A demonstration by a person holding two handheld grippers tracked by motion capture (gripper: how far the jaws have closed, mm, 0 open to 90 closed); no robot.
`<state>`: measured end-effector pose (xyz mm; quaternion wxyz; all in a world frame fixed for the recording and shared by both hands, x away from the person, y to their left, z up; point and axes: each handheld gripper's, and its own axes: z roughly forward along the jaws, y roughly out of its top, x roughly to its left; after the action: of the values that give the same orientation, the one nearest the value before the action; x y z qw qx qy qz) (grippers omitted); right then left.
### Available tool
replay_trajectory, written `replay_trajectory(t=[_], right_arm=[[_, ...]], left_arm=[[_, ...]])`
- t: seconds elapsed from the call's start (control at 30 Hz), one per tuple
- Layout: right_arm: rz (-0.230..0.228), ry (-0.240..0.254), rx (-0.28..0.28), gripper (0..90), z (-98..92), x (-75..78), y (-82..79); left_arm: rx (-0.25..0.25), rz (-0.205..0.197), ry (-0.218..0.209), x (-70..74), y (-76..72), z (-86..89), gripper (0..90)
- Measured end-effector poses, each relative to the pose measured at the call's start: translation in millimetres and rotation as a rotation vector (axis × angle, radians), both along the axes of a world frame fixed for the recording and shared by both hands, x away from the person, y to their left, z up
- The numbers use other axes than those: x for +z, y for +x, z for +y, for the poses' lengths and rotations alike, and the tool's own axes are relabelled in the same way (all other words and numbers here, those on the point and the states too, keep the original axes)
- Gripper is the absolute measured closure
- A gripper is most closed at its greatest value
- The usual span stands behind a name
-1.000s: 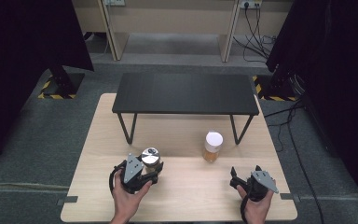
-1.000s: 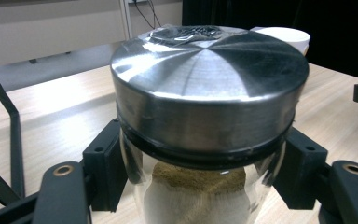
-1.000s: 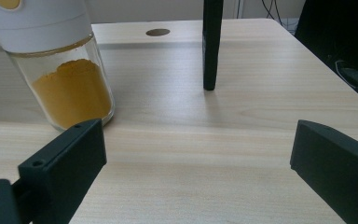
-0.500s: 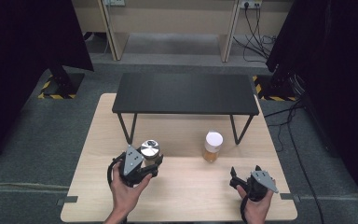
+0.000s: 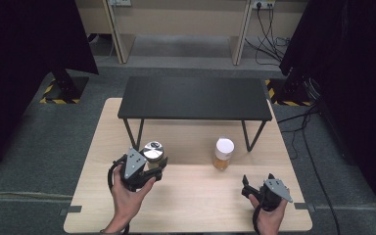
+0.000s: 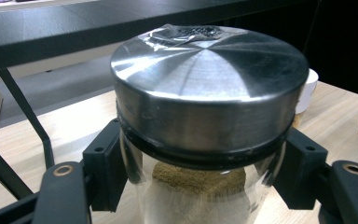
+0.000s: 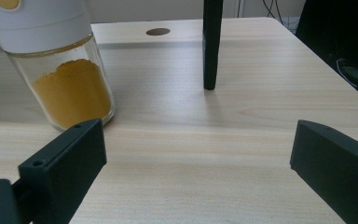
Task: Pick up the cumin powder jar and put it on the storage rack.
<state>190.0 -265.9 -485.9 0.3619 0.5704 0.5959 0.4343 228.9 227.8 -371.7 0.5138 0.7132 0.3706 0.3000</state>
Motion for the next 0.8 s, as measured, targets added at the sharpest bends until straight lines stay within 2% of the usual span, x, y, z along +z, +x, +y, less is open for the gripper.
replay_trajectory(t=[0.4,0.6,0.7,0.8], right_arm=[[0.000,0.006,0.001,3.5,-1.2,-0.1,0.2],[-0.001,0.006,-0.001,3.5,-1.2,-0.4,-0.1],[-0.003,0.010,-0.001,3.5,-1.5,-0.6,-0.2],[-0.003,0.008,-0.001,3.6,-1.5,-0.6,-0.2]], left_arm=[[-0.006,0.015,0.007,22.8,7.5,2.5,29.8],[-0.014,0.049,0.000,36.5,16.0,7.2,29.8],[-0.017,0.054,0.011,43.1,18.8,8.2,29.8],[-0.020,0.063,0.003,48.8,21.9,10.7,29.8]])
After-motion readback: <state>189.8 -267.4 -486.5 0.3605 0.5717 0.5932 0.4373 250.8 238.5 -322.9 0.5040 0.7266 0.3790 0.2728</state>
